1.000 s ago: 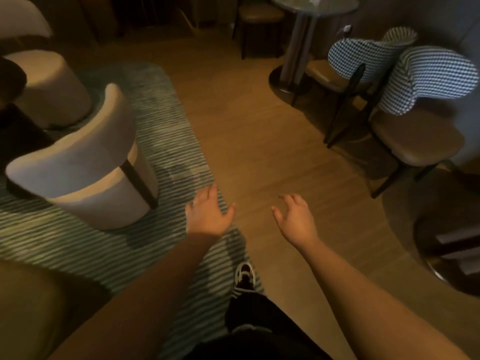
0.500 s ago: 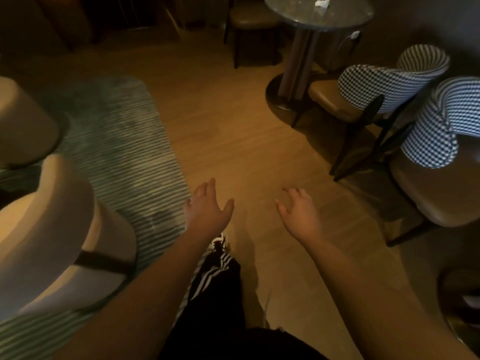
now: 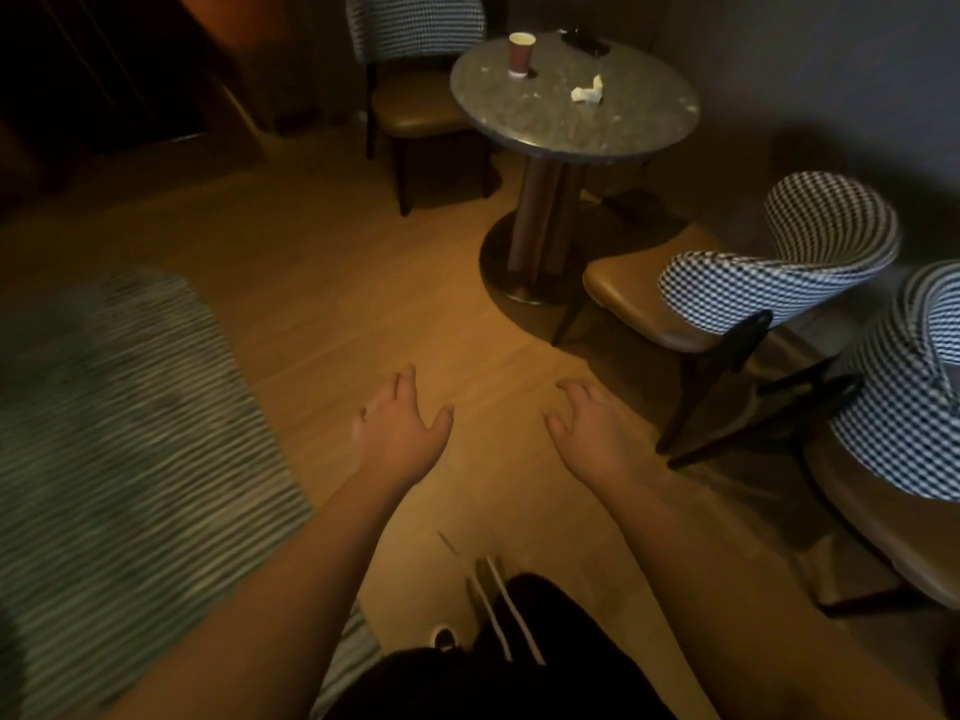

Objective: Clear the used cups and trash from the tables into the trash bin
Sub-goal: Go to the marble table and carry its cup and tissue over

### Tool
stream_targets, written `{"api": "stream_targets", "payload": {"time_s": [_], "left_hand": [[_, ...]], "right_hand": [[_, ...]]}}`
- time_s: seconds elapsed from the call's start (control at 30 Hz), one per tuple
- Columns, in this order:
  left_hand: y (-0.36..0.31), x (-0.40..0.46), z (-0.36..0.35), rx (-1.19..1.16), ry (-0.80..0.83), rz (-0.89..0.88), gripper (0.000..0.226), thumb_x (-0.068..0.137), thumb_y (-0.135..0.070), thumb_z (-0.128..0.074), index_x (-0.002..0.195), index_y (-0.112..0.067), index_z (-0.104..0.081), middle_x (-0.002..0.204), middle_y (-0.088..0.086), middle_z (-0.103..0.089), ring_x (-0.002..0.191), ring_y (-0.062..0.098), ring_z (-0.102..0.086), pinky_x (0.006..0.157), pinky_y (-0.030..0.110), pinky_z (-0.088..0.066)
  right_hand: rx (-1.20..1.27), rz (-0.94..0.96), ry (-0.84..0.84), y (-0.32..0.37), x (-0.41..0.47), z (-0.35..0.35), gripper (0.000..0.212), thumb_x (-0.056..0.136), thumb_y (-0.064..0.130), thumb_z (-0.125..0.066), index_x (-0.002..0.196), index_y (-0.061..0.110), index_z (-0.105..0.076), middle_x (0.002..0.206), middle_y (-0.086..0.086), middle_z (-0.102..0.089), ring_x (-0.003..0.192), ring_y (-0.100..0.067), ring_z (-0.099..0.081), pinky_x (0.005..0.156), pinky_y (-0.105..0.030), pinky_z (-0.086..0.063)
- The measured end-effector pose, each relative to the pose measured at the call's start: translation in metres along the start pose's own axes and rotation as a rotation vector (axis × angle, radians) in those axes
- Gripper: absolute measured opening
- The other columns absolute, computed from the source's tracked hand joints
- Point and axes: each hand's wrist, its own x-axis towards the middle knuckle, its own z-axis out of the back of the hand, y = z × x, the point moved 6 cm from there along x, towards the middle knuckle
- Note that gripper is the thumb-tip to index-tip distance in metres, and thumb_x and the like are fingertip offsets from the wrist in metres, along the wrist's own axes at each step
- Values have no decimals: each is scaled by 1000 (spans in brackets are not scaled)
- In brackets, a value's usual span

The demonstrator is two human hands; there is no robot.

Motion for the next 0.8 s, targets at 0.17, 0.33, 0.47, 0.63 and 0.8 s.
{"api": "stream_targets", "payload": {"time_s": [0.17,0.33,0.47,0.63,0.8], "left_hand": [[-28,146,-5,-19,-11,-72,77,84,-65,-33,147,-22,-22,150,6,-34,134,26,-34,106,52,-26],[-68,321,-24,-34,-14,-122,76,86,-64,-36,148,-25,-17,153,4,-28,139,23,-27,109,52,-21],[-108,462,-25,-61,16,-155,77,86,-64,-38,149,-27,-13,154,2,-24,140,20,-23,111,51,-19],[-162,613,-6,-77,21,-183,78,85,-64,-40,149,-26,-14,153,1,-26,139,21,-26,111,52,-23],[-199,724,-5,-125,44,-204,80,83,-64,-41,149,-27,-14,152,1,-28,138,21,-28,107,52,-26]], "right_hand": [[39,-46,-33,6,140,8,46,94,34,-50,137,18,-44,143,-4,-41,131,-20,-38,106,-37,-38],[53,-57,-95,-2,320,16,46,95,35,-49,138,19,-43,143,-3,-41,132,-20,-38,107,-43,-39],[33,-68,-104,-10,472,32,46,94,35,-50,137,16,-44,140,-5,-43,129,-22,-41,106,-41,-39],[28,-126,-146,-12,618,66,46,92,35,-53,133,15,-48,136,-7,-47,126,-26,-42,105,-41,-38],[27,-175,-155,-27,715,86,43,92,34,-53,130,15,-50,134,-8,-49,125,-27,-43,104,-39,-36]]}}
